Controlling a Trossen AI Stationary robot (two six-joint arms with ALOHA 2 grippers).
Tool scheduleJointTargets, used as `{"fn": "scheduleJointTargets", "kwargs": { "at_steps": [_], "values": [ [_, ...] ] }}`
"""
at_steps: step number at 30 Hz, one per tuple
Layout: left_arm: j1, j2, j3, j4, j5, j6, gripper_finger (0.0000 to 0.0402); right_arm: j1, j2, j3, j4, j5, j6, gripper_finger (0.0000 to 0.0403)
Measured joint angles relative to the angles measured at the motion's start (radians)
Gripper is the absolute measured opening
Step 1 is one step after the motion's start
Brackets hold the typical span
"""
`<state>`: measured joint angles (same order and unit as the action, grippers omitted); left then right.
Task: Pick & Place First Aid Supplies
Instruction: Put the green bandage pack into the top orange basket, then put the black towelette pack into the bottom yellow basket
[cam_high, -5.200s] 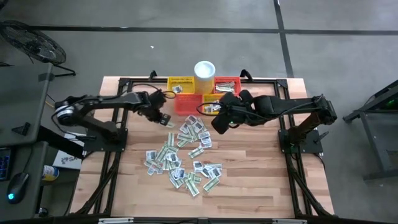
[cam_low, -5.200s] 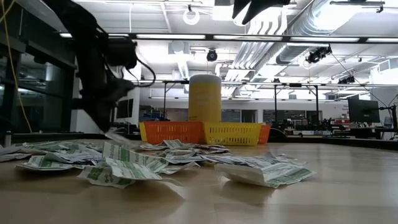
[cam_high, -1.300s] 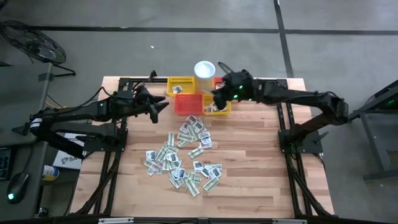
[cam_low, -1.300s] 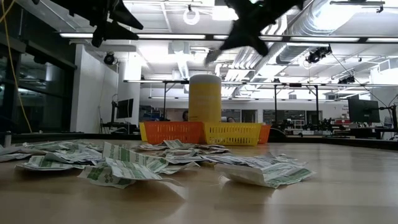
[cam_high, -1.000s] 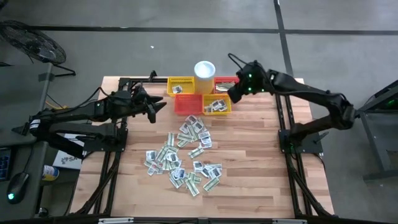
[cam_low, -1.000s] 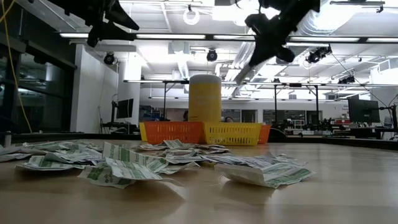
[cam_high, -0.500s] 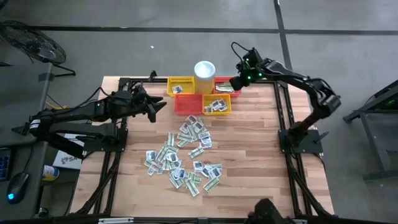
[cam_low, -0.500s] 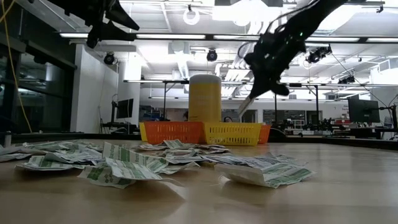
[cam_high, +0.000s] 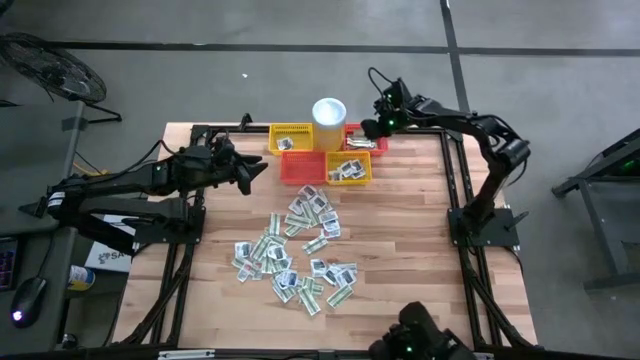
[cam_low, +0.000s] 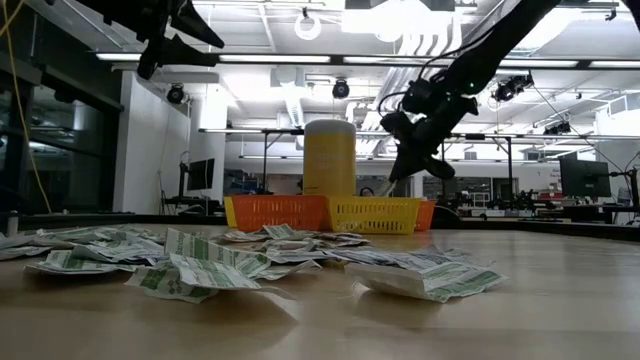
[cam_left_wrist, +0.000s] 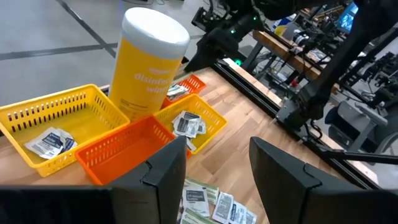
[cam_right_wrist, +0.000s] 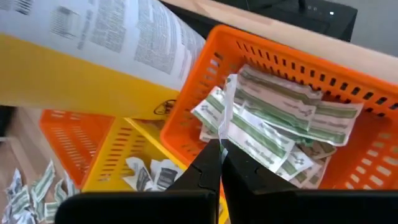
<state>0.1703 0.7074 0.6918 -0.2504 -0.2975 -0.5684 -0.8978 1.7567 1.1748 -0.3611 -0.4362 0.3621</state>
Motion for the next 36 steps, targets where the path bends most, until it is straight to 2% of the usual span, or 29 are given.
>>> {"fn": "scheduleJointTargets", "kwargs": {
  "at_steps": [4,12,16,28,36],
  "values": [
    [0.000,0.000,0.000,-0.001,0.001,-0.006,0.0175,0.000,0.011,0.000,0.000,-0.002,-0.003,0.0026],
    [0.000,0.000,0.002,-0.045,0.001,-0.026,0.0175,-0.025,0.000,0.000,-0.008,0.013,0.002,0.0139],
    [0.000,0.000,0.002,-0.075,0.026,-0.046,0.0175,-0.046,-0.026,0.000,-0.060,0.034,-0.007,0.0171],
    [0.000,0.039,0.002,-0.130,0.090,-0.066,0.0175,-0.063,-0.141,0.000,-0.140,0.049,-0.043,0.0177],
    [-0.001,0.093,0.002,-0.163,0.157,-0.093,0.0175,-0.061,-0.279,0.000,-0.235,0.039,-0.117,0.0177]
  ]
}}
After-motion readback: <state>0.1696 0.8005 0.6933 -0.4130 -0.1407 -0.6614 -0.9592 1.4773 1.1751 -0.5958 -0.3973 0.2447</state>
